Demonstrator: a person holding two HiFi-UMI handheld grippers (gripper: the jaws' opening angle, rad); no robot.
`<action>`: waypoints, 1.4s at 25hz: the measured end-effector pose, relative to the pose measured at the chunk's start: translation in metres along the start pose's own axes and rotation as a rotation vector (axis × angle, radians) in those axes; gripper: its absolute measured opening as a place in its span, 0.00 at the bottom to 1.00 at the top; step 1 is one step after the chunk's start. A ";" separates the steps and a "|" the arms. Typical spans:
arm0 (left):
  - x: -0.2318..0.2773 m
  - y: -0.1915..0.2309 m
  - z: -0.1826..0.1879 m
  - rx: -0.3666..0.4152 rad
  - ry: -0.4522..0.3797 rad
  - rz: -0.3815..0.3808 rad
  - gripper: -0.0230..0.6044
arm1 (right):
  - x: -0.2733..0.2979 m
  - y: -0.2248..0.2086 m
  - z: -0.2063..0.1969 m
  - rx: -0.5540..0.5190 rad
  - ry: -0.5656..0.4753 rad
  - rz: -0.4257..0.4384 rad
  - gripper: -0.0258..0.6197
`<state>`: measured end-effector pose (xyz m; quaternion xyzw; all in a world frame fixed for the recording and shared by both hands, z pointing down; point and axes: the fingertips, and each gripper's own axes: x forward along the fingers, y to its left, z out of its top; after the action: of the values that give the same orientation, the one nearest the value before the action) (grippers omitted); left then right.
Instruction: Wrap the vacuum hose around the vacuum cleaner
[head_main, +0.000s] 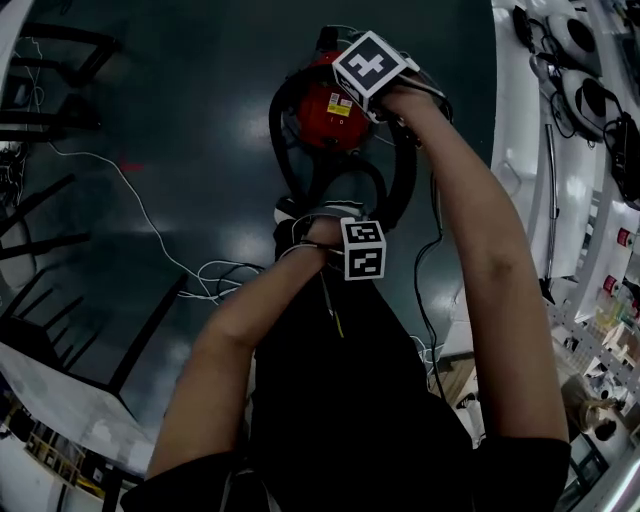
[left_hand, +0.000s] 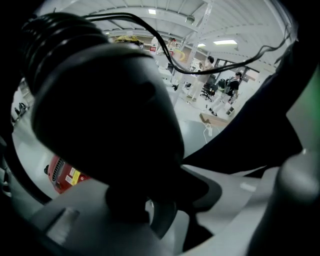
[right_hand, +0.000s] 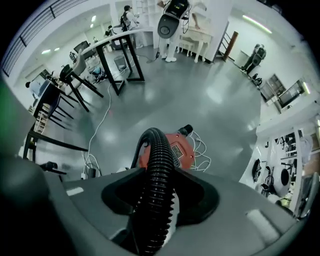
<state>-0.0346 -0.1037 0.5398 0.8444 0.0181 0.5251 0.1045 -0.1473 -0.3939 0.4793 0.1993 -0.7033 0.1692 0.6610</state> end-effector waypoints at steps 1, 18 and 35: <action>-0.002 0.002 -0.006 -0.001 0.007 0.002 0.31 | -0.004 -0.003 0.002 0.016 -0.021 0.005 0.32; -0.066 0.059 -0.066 -0.049 -0.017 0.101 0.28 | -0.062 -0.087 -0.048 0.441 -0.377 -0.005 0.31; -0.107 0.139 -0.097 0.252 0.197 0.214 0.29 | -0.064 -0.138 -0.137 1.002 -0.675 -0.043 0.31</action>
<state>-0.1798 -0.2391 0.5137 0.7924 0.0042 0.6070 -0.0608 0.0434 -0.4408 0.4218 0.5431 -0.7048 0.3939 0.2304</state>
